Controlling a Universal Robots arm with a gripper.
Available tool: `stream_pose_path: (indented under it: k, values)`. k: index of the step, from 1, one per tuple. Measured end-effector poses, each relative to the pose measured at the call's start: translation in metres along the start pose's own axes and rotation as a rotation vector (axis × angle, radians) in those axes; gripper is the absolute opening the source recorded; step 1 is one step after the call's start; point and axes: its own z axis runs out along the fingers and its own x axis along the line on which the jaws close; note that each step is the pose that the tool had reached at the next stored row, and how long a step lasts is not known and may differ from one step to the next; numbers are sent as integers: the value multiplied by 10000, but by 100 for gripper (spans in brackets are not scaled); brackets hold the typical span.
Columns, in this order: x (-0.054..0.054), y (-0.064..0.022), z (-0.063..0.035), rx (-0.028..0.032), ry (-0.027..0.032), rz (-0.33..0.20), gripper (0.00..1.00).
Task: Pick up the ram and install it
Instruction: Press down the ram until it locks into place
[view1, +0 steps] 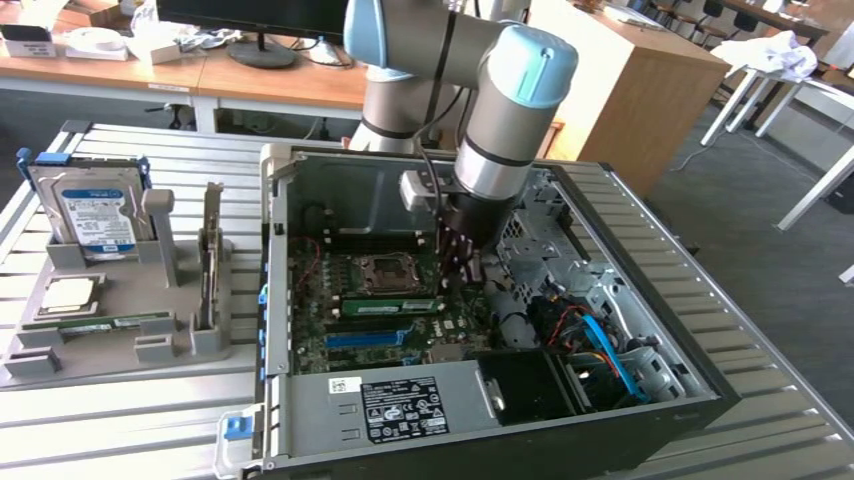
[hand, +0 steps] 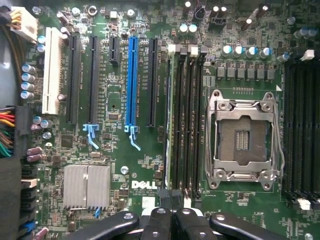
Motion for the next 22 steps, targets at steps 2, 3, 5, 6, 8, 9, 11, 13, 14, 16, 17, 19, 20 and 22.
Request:
stream_pose_path:
  k: [2,3,5,6,8,9,11,13,14,16,17,19,20,22]
  values:
    - [0,1,-20,0,-1,-1,10]
    - [0,1,-29,0,0,0,10]
    - [0,1,-40,0,-1,0,10]
    - [0,1,-40,1,-2,-1,10]
    - [0,1,-40,1,-2,0,10]
    - [0,1,-40,0,-2,0,10]
    - [0,4,-41,0,0,-2,10]
    - [0,28,-40,-1,1,-1,10]
    - [0,51,-40,0,1,-1,10]
    - [-1,100,-38,6,0,-1,10]
    - [-2,124,-37,9,0,-1,10]
    - [-3,169,-35,16,0,0,10]
    - [-4,192,-35,19,0,0,10]
    - [-4,237,-33,24,0,0,10]
